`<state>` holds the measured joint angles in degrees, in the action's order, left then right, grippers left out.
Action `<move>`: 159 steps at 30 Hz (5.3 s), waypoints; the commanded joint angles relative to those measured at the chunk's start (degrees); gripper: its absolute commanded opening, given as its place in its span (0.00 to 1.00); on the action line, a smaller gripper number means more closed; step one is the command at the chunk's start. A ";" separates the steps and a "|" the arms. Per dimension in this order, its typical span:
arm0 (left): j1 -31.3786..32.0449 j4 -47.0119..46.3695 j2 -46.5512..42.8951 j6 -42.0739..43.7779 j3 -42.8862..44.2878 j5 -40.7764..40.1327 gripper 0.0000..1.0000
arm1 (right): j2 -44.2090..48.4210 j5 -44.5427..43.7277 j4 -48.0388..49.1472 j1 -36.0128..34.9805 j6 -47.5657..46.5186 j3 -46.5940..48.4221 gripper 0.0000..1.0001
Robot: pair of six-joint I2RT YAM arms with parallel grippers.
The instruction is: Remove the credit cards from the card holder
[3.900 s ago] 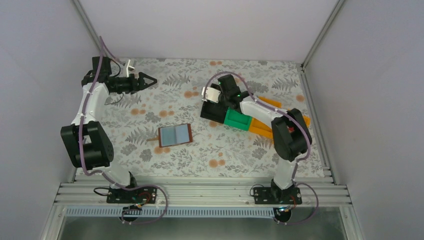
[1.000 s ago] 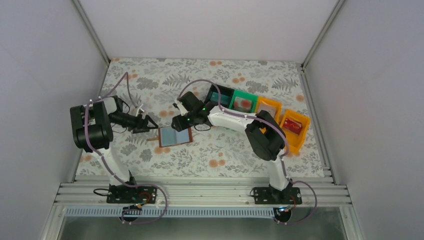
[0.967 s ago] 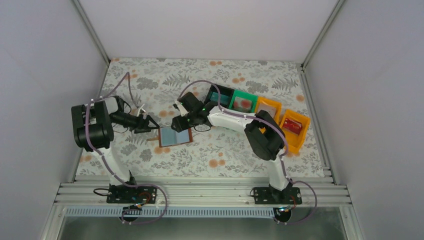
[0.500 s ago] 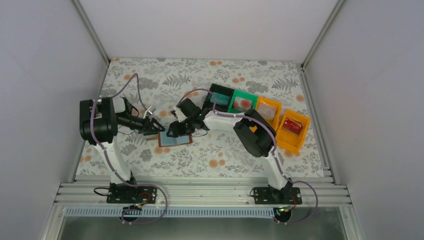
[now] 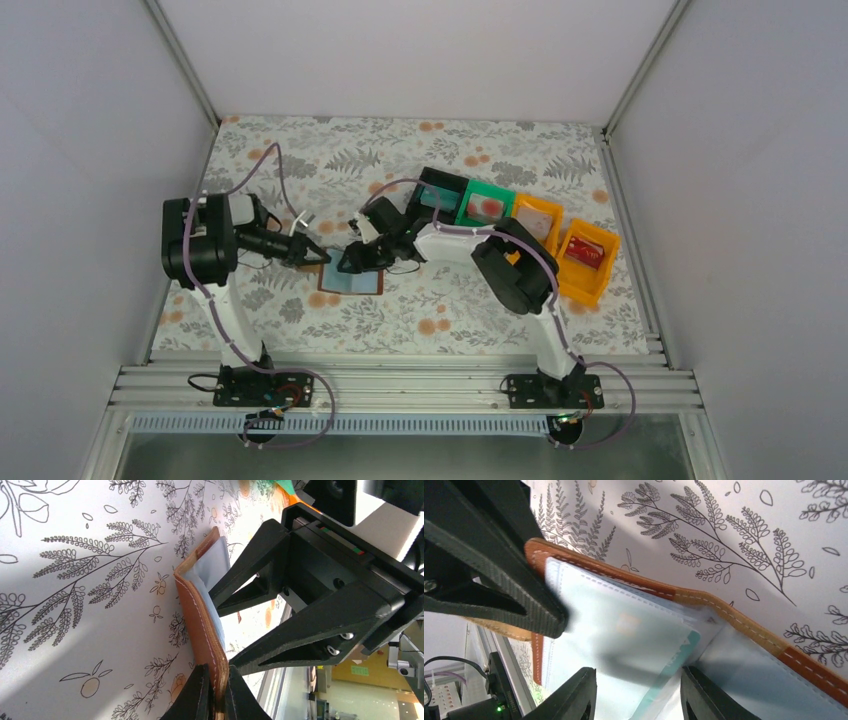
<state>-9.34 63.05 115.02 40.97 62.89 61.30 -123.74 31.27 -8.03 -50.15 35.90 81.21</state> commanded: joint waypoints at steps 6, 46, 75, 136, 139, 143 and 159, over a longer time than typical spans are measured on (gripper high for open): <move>0.84 -2.51 -9.93 1.81 1.91 2.45 0.02 | 12.46 -5.56 1.55 0.45 -6.01 -4.98 0.53; 8.99 2.16 -27.10 1.58 12.18 11.75 0.02 | 30.46 -19.77 8.94 -0.35 -16.09 -10.45 0.04; 9.80 9.12 -29.66 7.39 15.56 9.42 0.02 | 42.24 7.68 18.06 13.24 -21.00 -26.74 0.97; 16.13 3.78 -32.74 -2.53 19.39 10.15 0.02 | 40.77 -6.51 -1.97 14.15 -28.08 -9.15 0.54; 15.44 -4.89 -32.81 -13.32 17.27 2.44 0.02 | 44.34 -21.23 -4.67 13.48 -25.14 -9.97 0.56; 15.41 -9.87 -31.93 -19.15 16.59 -2.24 0.02 | 47.81 -39.24 -9.63 8.65 -23.12 -9.84 0.54; 15.56 -10.50 -31.55 -20.81 16.94 -1.60 0.02 | 32.51 -42.59 -5.34 -6.49 -19.78 -2.38 0.70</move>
<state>6.24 52.75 83.66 20.08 79.59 57.47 -89.54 -4.86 -12.82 -56.31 14.00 75.40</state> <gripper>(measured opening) 0.059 0.689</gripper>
